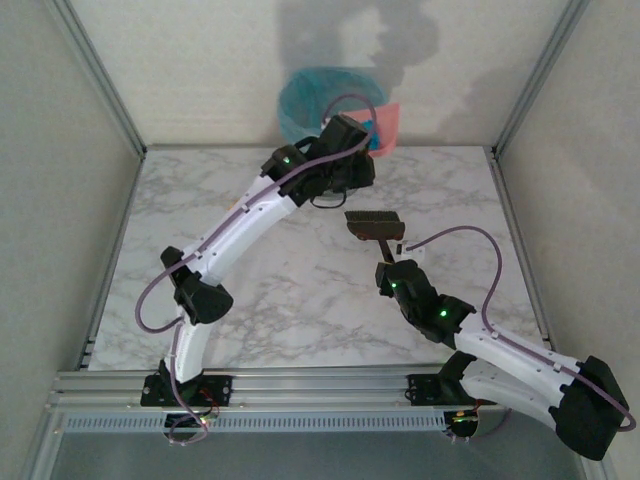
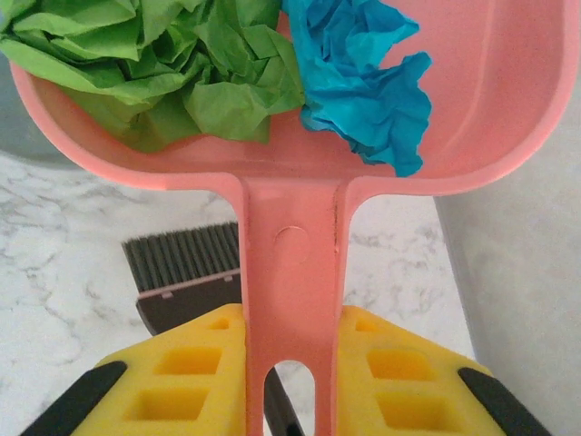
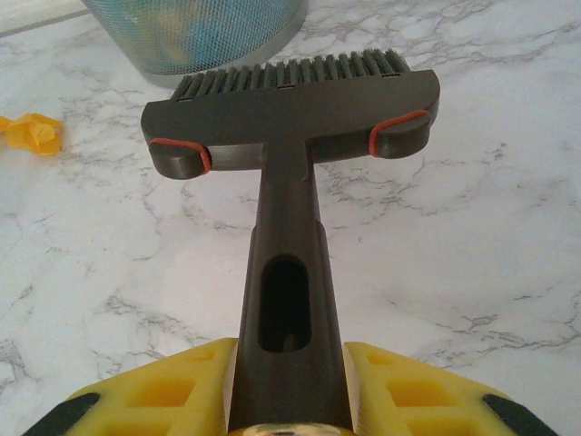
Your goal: Sweep away the paper scraps from the table
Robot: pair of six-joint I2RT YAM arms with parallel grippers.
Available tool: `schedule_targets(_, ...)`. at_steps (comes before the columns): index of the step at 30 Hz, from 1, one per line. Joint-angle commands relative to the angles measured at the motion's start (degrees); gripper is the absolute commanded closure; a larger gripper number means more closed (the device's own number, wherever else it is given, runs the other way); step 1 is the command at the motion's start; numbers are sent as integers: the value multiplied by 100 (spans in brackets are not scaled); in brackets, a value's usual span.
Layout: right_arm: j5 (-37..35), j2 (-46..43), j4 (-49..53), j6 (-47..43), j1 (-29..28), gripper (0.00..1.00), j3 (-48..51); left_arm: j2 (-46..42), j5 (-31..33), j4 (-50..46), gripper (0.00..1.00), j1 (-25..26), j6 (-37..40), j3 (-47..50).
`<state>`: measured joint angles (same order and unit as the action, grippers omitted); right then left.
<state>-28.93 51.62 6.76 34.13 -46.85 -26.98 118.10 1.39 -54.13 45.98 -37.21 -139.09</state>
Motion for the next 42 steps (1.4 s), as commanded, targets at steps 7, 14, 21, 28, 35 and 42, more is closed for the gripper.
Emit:
schedule_targets(7, -199, 26, -286, -20, 32, 100, -101, -248, -1740, 1174, 100, -973, -304, -100)
schedule_targets(14, -178, 126, -285, -63, 31, 100, -140, 106, -3004, 2382, 100, -1544, -1609, -110)
schedule_targets(21, -196, 141, -280, -108, 29, 100, -158, 436, -3593, 3352, 100, -1653, -2599, -76)
schedule_targets(28, -199, 164, -276, -140, 33, 100, -176, 683, -3926, 4019, 100, -1751, -3197, 53)
schedule_targets(35, -192, 172, -290, -178, 22, 100, -176, 184, -4032, 5360, 100, -1909, -3712, 1488)
schedule_targets(42, -183, 214, -298, -203, 31, 100, -193, -323, -4077, 6503, 100, -2080, -4098, 2684)
